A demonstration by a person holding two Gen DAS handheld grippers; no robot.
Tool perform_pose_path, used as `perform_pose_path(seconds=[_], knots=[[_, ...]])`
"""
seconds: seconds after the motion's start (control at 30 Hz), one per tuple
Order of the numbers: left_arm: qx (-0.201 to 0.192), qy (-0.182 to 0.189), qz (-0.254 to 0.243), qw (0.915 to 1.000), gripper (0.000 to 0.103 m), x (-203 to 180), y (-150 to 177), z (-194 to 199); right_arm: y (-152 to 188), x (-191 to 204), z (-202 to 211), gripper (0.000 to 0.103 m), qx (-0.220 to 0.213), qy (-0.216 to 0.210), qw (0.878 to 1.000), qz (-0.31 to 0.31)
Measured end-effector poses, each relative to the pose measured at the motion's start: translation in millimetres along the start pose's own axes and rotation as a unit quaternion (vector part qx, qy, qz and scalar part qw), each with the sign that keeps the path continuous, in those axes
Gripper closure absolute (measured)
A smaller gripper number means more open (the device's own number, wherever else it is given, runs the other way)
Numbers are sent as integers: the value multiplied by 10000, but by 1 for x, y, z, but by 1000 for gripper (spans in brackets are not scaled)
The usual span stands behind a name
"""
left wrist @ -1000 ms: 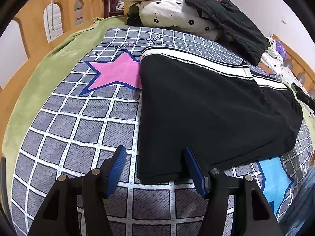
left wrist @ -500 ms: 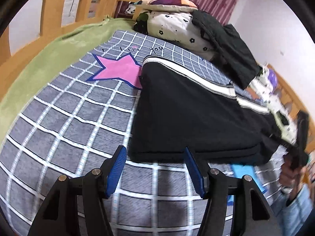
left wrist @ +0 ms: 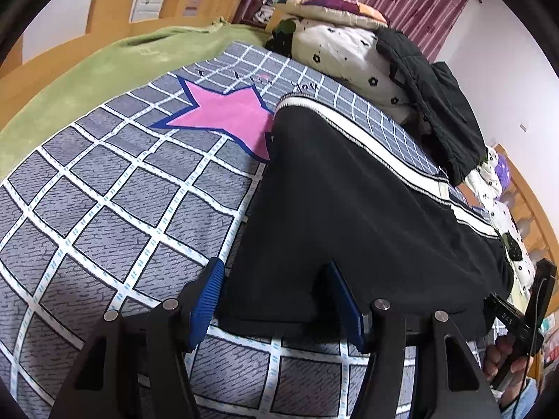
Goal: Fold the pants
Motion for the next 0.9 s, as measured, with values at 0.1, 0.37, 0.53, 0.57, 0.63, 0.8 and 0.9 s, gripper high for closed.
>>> perform_pose_path(seconds=[0.1, 0.37, 0.53, 0.57, 0.63, 0.8, 0.9], knots=[[34, 12, -45, 10000, 44, -2, -1, -2, 1, -2, -2, 80, -75, -85, 9998, -177], [110, 60, -3, 9999, 43, 0, -3, -4, -1, -6, -8, 79, 11, -257, 9993, -277], [86, 41, -60, 9999, 41, -2, -2, -4, -1, -4, -8, 80, 5, -211, 9994, -257], [76, 42, -64, 9999, 41, -2, -2, -4, -1, -3, -8, 80, 4, -171, 9996, -231], [48, 47, -74, 10000, 40, -3, -1, -4, -1, 0, -8, 80, -7, -69, 9999, -149], [-30, 120, -29, 9999, 40, -1, -1, -2, -2, -1, -5, 79, -97, -41, 9998, -144], [24, 189, 44, 9998, 41, 1, -2, -2, -6, -7, -3, 78, -125, -145, 9991, -382]])
Point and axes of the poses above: each gripper's, at about its wrist camera, not at the fingertips, and z roughly against the way its jaws point, x to its left, y to its underside, the point moved 1 cm from there along -z, roughly the way its jaws point, and after that the axes turned 8 degrees about z, right-handed, at the moved point
